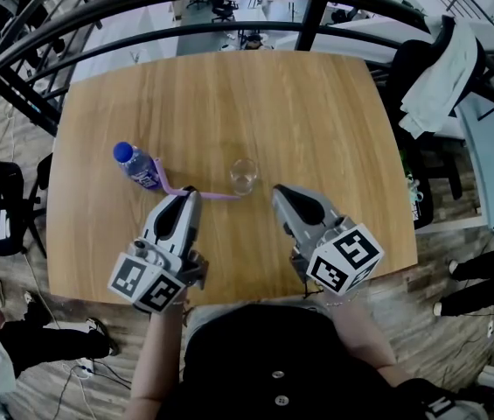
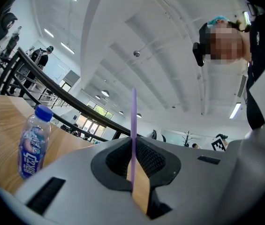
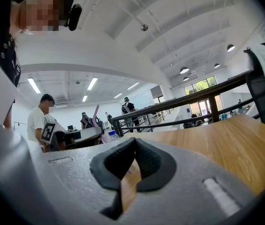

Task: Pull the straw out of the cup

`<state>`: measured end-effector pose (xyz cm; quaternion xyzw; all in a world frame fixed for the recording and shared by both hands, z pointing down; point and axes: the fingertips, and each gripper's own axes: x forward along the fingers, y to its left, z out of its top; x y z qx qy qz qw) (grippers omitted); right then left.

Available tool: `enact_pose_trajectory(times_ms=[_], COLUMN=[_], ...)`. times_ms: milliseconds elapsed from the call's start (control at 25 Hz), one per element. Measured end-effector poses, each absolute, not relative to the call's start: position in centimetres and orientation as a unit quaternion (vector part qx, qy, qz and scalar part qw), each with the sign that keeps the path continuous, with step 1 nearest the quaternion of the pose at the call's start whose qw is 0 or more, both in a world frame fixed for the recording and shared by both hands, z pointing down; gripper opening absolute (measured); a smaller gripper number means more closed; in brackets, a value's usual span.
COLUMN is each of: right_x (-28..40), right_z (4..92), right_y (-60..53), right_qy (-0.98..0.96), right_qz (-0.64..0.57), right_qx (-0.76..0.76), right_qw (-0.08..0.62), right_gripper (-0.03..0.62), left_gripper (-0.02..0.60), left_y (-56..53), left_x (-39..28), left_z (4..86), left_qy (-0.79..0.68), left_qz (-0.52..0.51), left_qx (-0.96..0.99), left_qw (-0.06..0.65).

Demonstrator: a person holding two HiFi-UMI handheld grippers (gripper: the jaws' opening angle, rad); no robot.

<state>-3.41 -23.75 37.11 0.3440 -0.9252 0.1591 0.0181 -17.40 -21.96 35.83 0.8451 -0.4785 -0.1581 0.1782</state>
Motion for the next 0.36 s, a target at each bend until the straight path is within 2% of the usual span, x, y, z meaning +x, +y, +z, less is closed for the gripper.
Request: enact_pose_trajectory(times_ms=[360], right_x=[-3.63], right_z=[37.29], right_y=[-23.73], right_qy=[-0.926], right_qz=[0.157], right_qx=[0.344], right_qw=[0.018], right_gripper=[-0.002], left_gripper=[0.04], left_y=[-21.96], left_x=[-17.6], left_z=[36.2], left_qy=[-0.478], left_qz=[-0.157], left_qx=[0.845], left_qw=[0.182])
